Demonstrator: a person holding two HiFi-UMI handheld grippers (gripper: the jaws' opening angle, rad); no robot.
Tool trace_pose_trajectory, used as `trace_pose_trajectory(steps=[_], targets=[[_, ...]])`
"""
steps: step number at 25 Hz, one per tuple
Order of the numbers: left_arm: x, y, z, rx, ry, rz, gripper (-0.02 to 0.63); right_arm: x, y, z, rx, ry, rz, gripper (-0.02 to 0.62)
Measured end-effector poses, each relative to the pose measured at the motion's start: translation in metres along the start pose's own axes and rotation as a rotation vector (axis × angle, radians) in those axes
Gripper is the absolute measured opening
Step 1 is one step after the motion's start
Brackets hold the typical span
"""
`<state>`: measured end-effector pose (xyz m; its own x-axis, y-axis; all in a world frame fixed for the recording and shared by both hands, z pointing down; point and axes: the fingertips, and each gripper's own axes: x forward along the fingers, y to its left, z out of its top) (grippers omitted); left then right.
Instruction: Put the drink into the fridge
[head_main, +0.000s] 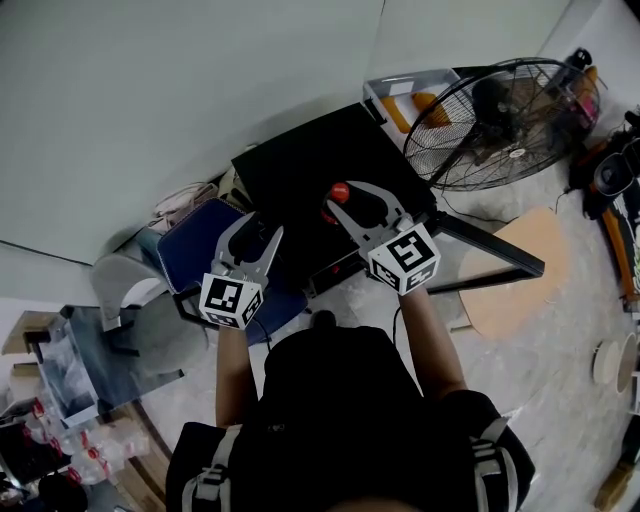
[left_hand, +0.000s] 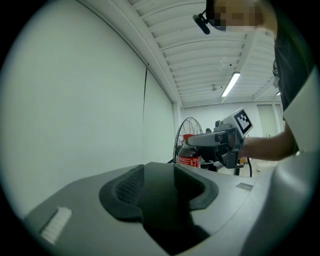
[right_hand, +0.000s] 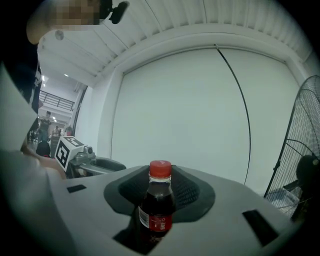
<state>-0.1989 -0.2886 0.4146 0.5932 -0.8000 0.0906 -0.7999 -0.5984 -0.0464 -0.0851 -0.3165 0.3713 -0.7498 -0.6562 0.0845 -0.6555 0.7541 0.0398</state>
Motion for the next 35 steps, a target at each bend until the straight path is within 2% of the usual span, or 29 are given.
trace_pose_trajectory(steps=[6, 13, 24, 35], targets=[[-0.002, -0.009, 0.005, 0.005, -0.006, 0.021, 0.186, -0.011, 0.003, -0.002, -0.03, 0.003, 0.017, 0.135], [-0.002, -0.04, 0.012, 0.005, -0.008, 0.037, 0.186, -0.044, -0.002, -0.002, -0.04, 0.005, 0.026, 0.135], [-0.008, -0.121, 0.022, -0.005, -0.009, 0.072, 0.186, -0.127, -0.014, -0.01, -0.028, 0.024, 0.051, 0.133], [-0.025, -0.204, 0.021, 0.001, 0.015, 0.123, 0.184, -0.211, -0.014, -0.048, 0.012, 0.052, 0.087, 0.133]])
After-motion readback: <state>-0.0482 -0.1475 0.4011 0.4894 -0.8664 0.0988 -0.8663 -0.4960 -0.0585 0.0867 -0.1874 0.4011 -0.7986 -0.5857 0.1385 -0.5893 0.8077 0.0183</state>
